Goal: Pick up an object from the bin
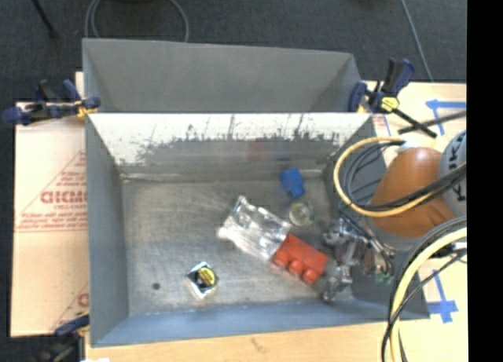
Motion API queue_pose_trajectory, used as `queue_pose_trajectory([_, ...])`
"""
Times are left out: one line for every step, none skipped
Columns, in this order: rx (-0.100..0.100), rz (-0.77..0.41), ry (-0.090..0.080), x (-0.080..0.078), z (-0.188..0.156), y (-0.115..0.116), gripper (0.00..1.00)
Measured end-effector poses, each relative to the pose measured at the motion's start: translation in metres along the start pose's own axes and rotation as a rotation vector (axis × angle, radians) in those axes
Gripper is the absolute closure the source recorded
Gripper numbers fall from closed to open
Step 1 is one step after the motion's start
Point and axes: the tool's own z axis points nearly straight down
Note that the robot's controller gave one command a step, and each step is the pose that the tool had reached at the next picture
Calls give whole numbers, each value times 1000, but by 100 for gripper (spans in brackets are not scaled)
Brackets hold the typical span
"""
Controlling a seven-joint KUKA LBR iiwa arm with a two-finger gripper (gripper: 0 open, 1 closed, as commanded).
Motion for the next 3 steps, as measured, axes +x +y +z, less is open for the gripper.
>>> queue_pose_trajectory([1, -37, 2, -4, 0, 26, 0])
queue_pose_trajectory([1, -39, 0, -5, -1, 25, 100])
queue_pose_trajectory([-3, -38, 2, -3, -166, 26, 100])
